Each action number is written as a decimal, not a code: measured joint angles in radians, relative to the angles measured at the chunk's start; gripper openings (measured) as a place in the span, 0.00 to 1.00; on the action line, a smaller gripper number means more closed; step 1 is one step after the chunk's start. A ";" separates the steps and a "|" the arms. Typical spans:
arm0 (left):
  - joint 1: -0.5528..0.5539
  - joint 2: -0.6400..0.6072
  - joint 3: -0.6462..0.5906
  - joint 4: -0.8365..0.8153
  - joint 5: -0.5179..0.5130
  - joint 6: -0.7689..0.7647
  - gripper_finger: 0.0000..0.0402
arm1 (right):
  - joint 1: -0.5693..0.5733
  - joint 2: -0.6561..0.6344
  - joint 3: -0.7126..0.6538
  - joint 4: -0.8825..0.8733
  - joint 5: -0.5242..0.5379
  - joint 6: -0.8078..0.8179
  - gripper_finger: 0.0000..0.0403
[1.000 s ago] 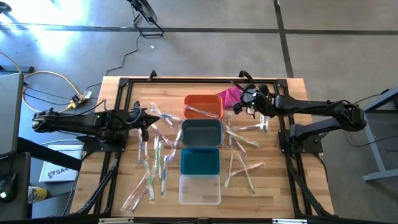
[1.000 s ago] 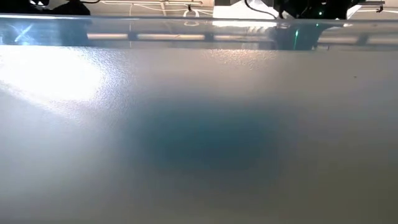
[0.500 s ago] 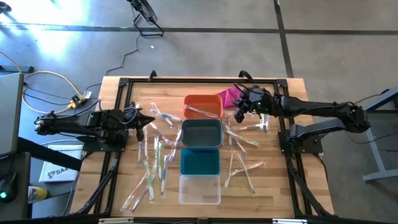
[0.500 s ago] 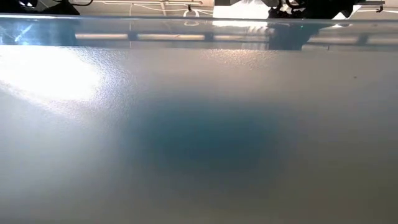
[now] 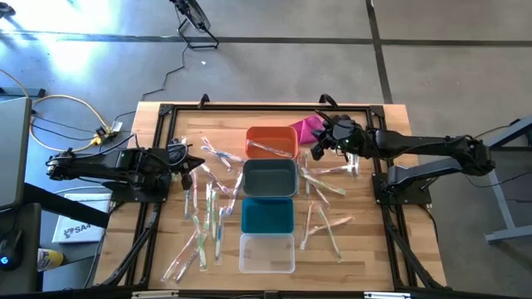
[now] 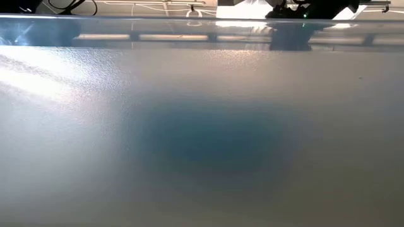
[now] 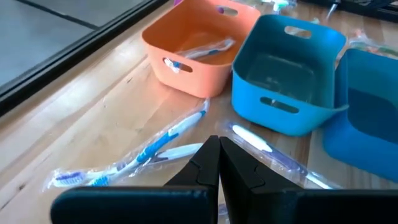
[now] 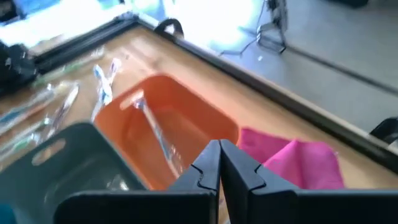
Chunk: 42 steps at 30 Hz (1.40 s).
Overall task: Pick & Place Toothbrushes
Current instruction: Put the green toothbrush into the green bin
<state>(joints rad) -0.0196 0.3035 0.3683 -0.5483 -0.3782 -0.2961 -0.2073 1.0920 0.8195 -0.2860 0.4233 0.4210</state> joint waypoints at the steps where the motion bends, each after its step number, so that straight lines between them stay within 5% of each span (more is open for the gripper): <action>1: 0.000 0.000 0.000 -0.002 0.000 -0.001 0.01 | 0.014 0.000 0.009 0.000 0.030 0.000 0.01; 14: 0.000 0.006 -0.001 -0.001 0.000 -0.001 0.01 | 0.138 0.056 0.168 -0.171 0.247 0.116 0.01; 19: 0.000 0.007 -0.002 -0.001 -0.001 -0.001 0.01 | 0.135 0.127 0.242 -0.368 0.304 0.224 0.01; 30: 0.000 0.007 -0.002 -0.002 -0.001 -0.001 0.01 | 0.007 0.212 0.287 -0.814 0.192 0.547 0.01; 42: 0.000 0.007 -0.002 -0.003 -0.001 -0.001 0.01 | -0.038 0.242 0.262 -0.878 0.093 0.558 0.01</action>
<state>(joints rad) -0.0196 0.3103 0.3668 -0.5512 -0.3793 -0.2971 -0.2450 1.3337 1.0819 -1.1644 0.5158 0.9795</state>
